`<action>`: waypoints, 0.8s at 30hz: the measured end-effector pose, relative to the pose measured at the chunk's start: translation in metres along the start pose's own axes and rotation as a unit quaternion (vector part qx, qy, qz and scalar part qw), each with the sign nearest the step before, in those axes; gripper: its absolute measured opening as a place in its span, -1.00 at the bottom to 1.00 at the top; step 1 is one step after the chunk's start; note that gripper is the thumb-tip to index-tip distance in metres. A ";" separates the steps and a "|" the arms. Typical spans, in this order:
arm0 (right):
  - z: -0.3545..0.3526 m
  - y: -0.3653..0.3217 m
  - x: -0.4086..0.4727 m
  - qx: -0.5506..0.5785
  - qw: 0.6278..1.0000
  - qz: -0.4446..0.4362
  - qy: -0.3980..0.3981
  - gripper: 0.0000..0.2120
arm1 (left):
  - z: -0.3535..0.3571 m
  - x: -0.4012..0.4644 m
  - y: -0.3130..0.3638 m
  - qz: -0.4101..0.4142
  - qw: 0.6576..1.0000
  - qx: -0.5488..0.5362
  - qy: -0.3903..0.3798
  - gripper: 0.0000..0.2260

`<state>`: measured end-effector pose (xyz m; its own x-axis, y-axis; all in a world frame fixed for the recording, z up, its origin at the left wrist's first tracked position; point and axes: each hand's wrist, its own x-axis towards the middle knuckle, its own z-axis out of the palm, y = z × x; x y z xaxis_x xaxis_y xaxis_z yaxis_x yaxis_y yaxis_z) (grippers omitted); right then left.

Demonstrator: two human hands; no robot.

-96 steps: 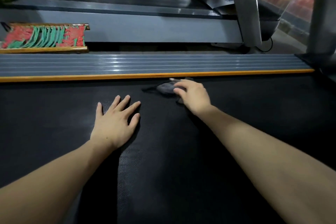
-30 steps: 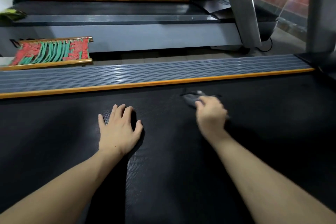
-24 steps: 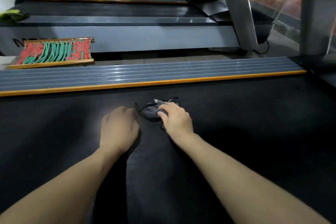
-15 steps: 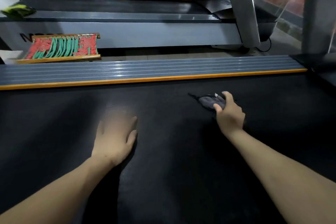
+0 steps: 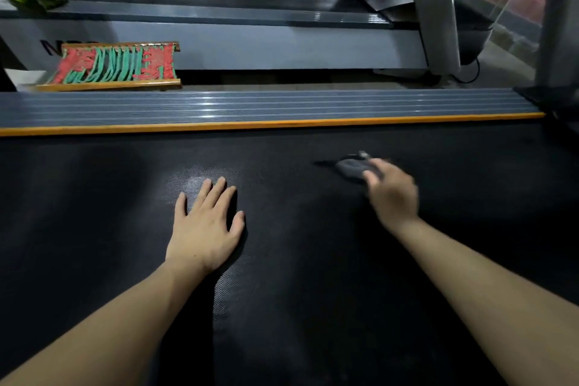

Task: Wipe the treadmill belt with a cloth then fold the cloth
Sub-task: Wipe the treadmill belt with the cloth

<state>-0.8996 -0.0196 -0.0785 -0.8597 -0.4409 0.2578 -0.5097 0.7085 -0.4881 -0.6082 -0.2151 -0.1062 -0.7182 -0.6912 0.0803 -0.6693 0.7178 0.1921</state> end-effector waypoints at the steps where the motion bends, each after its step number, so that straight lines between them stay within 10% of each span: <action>1: -0.010 0.014 0.004 -0.022 0.999 0.029 0.004 -0.67 | 0.000 0.001 0.001 0.001 1.000 -0.002 0.002 -0.44; 5: 0.000 -0.025 -0.013 -0.009 0.996 0.085 0.030 -0.70 | -0.001 0.001 0.002 0.000 1.000 -0.007 0.004 -0.43; 13: 0.047 -0.125 -0.060 0.091 0.984 -0.099 -0.117 -0.65 | -0.004 -0.001 0.002 0.001 1.000 -0.011 0.006 -0.46; 19: -0.014 0.003 -0.017 -0.010 0.999 0.040 -0.012 -0.67 | -0.004 -0.001 0.003 0.004 1.000 -0.017 0.003 -0.47; 24: 0.014 -0.067 -0.044 -0.017 0.995 0.090 0.024 -0.71 | -0.002 -0.001 0.003 -0.002 1.000 -0.024 0.005 -0.51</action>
<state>-0.8269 -0.0553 -0.0694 -0.9375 -0.2785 0.2087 -0.3471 0.7919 -0.5024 -0.6096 -0.2125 -0.1035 -0.7131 -0.6955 0.0882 -0.6627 0.7097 0.2390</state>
